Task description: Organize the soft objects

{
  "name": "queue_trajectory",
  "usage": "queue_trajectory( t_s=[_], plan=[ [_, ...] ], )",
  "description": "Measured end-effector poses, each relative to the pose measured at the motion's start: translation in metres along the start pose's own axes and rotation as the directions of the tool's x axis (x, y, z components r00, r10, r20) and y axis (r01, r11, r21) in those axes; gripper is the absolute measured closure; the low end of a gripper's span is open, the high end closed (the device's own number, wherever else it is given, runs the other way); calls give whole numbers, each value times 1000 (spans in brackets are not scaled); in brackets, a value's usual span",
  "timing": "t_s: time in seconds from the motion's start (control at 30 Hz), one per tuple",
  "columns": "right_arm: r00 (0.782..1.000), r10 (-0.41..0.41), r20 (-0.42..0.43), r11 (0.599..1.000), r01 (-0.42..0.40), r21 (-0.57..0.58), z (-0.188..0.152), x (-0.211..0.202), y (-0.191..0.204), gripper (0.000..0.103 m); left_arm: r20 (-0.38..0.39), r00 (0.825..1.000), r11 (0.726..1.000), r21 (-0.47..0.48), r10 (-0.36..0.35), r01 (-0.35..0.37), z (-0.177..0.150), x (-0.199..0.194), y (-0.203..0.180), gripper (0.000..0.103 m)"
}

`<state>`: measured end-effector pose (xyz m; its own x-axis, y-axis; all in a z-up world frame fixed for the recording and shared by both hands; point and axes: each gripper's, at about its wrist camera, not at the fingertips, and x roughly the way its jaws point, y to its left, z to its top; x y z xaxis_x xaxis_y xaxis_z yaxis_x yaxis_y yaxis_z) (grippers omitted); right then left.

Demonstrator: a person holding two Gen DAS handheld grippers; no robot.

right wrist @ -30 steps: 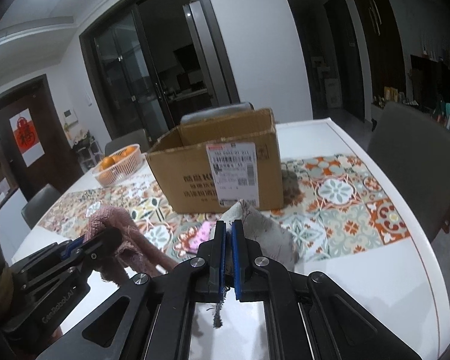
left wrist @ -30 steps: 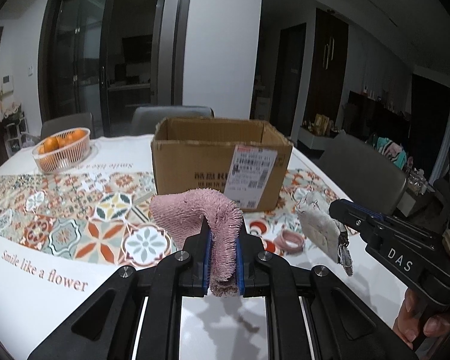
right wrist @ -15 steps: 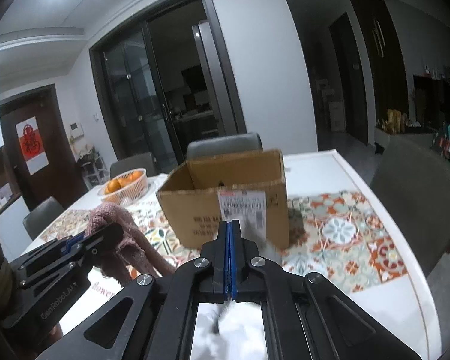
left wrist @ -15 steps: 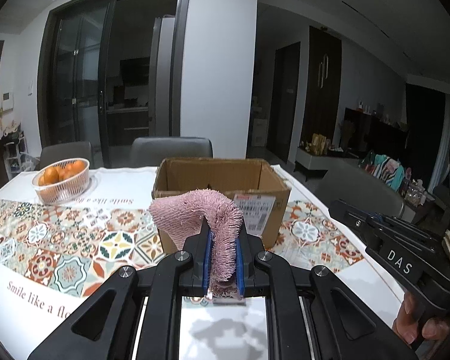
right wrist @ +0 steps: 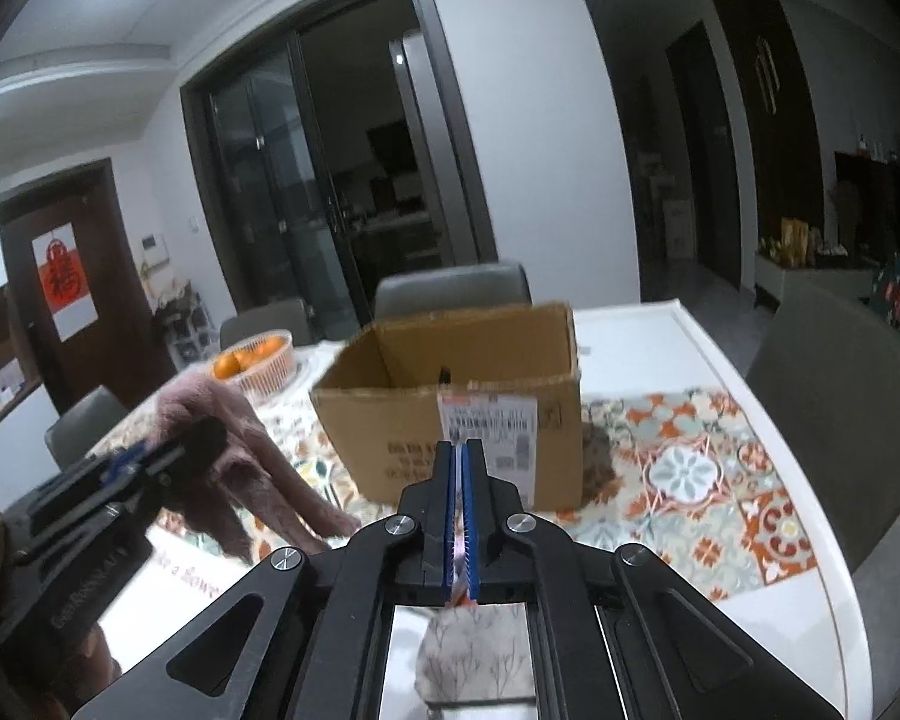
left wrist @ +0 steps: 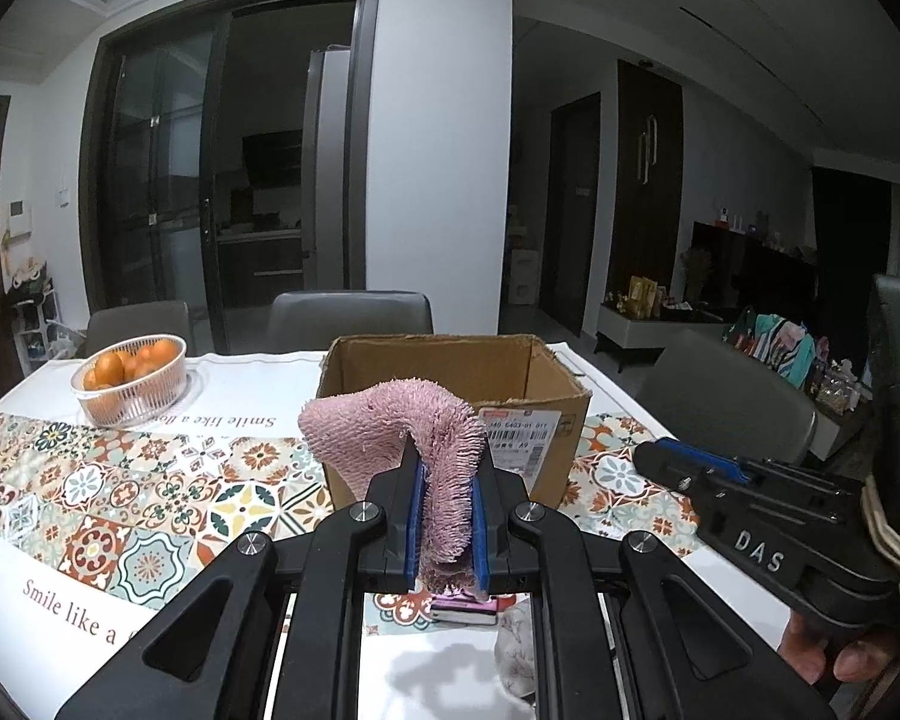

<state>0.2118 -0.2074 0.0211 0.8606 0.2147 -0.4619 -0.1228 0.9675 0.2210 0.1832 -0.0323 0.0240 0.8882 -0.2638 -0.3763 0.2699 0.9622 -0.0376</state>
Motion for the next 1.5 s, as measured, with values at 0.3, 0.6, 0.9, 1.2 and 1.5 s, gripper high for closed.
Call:
queue_trajectory(
  t_s=[0.3, 0.6, 0.9, 1.2, 1.5],
  plan=[
    [997, -16, -79, 1000, 15, -9, -18, 21, 1, 34, -58, 998, 1000, -21, 13, -15, -24, 4, 8, 89],
    [986, -40, -163, 999, 35, -35, -40, 43, 2, 13, -133, 991, 999, -41, 27, -33, -50, 16, 15, 89],
    [951, -3, -308, 1000, 8, 17, -62, 80, -8, 8, -182, 983, 999, -30, 39, -45, -66, 30, 14, 89],
    [915, -3, -404, 1000, 12, 21, -79, 110, -11, 8, -225, 973, 998, -35, 47, -56, -77, 44, 17, 89],
    [882, -49, -469, 999, 48, -15, -93, 131, -11, 8, -270, 962, 997, -49, 37, -52, -88, 57, 18, 89]
  ],
)
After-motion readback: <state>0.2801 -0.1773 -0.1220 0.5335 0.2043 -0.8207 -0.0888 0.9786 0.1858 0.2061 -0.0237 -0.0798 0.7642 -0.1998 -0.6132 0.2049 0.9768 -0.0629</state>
